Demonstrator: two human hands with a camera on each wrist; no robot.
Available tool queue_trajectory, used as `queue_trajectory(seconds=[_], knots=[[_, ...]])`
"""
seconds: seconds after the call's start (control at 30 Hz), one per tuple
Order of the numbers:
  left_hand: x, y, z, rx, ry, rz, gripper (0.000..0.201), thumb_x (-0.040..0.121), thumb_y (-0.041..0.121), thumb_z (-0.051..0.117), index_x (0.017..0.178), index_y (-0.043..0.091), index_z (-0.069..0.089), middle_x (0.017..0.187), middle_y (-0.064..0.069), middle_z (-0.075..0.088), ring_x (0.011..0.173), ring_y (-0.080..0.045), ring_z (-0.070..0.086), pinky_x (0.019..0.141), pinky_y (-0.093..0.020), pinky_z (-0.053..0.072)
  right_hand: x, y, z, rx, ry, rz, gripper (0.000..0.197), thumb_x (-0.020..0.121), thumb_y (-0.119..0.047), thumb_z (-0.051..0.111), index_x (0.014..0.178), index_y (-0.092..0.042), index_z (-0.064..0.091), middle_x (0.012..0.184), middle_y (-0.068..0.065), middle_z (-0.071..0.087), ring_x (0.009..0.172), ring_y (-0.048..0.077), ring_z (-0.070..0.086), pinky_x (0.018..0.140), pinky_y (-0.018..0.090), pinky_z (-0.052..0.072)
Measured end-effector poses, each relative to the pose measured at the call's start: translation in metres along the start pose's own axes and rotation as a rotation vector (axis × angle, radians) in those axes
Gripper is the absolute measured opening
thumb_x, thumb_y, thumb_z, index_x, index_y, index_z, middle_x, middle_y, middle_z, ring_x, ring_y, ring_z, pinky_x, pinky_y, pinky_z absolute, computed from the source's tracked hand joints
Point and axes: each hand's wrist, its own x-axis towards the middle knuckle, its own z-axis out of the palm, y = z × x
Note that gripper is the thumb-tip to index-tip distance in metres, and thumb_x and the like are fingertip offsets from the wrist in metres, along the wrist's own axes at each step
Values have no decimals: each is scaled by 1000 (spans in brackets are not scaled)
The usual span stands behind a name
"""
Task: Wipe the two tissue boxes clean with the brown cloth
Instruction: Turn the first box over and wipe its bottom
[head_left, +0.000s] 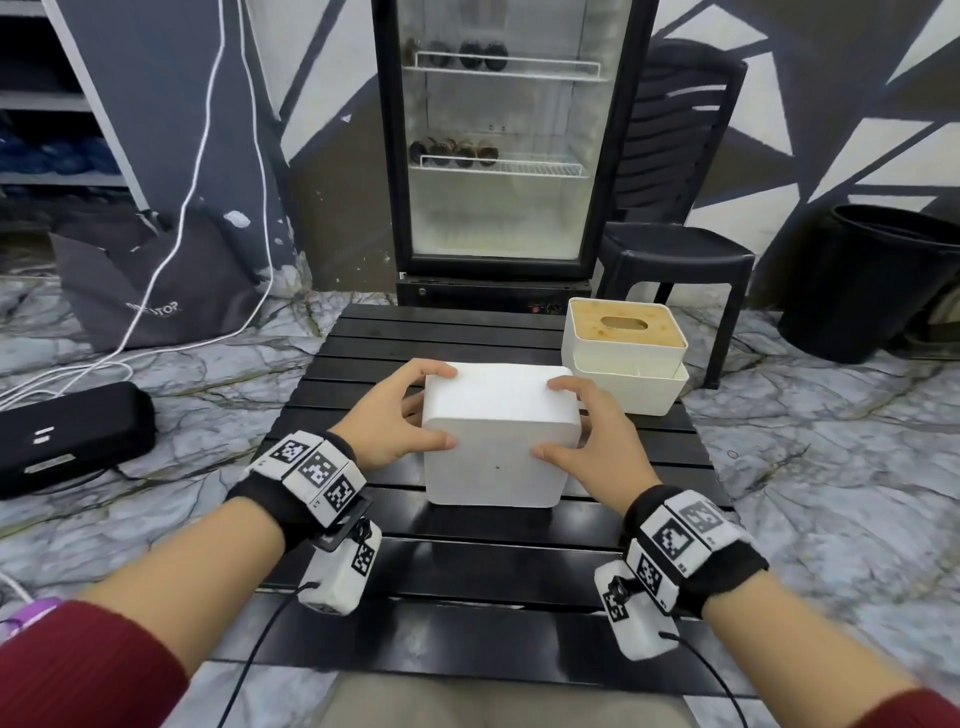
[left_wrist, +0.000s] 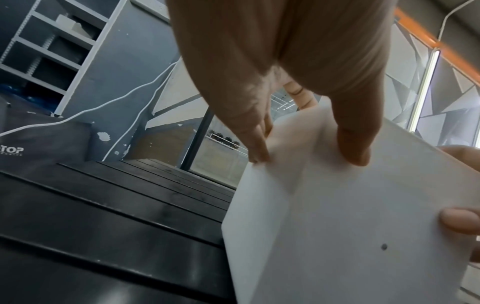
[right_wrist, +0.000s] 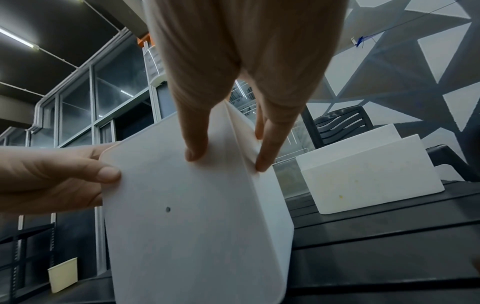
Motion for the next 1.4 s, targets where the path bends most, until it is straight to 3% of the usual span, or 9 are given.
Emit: queue_trajectory(seconds=[0.23,0.43,0.53,0.67,0.87,1.0,1.07,1.23,1.4], knots=[[-3,-5,1,-17,6,8,60,71,-12,73,110,29,53,123,7,51,102,-1,62,77,-18,52,-3,3,2,0,-21,-22,63,72,-20,74,106,-57,36,120,-8,38,112,16,43,97,43,44],[6,0,-3,88,172,-11,43,86,27,65,122,41,47,134,5,46,112,-11,57,85,-18,45,13,-7,-12,12,131,-110,39,83,-35,62,115,-47,43,125,-13,34,120,8,36,95,26,32],[18,5,-2,190,241,-128,62,85,40,64,139,34,34,144,-2,37,131,-18,39,102,-30,32,28,-11,-12,-18,104,-20,53,84,-34,62,131,-31,38,133,-5,33,116,4,31,97,22,26],[23,8,0,217,163,-218,81,80,40,69,146,30,22,150,-6,30,117,-13,41,90,-25,32,33,-11,-9,-28,-1,86,72,81,-38,65,140,-30,25,145,1,22,123,7,27,97,19,19],[11,4,-7,161,59,-286,115,59,54,81,148,33,13,152,-8,27,134,-25,37,109,-45,35,20,-6,-10,73,-77,189,86,74,-49,66,142,-36,14,148,0,17,134,23,26,109,38,27],[-2,1,-7,185,-17,-257,107,70,43,79,149,28,10,141,0,39,115,-7,50,89,-14,45,7,-6,-16,97,-170,200,102,57,-61,65,142,-38,12,148,0,19,133,22,30,110,46,29],[-7,2,-7,211,-45,-263,103,70,39,74,149,28,9,129,7,43,104,5,48,76,-5,39,2,-6,-19,119,-209,209,108,52,-62,67,142,-38,12,147,-1,22,131,22,34,108,46,32],[-19,8,-5,213,-92,-299,113,58,46,77,148,32,9,127,7,46,119,-6,45,92,-18,35,-6,-5,-22,137,-280,229,112,50,-58,72,142,-36,12,143,-3,33,122,19,46,102,40,42],[-24,11,0,65,-63,-318,116,49,39,90,143,35,21,124,1,57,109,-16,61,86,-42,55,-8,-11,-25,140,-316,287,100,53,-56,74,135,-43,18,112,-9,55,97,14,60,66,28,55]])
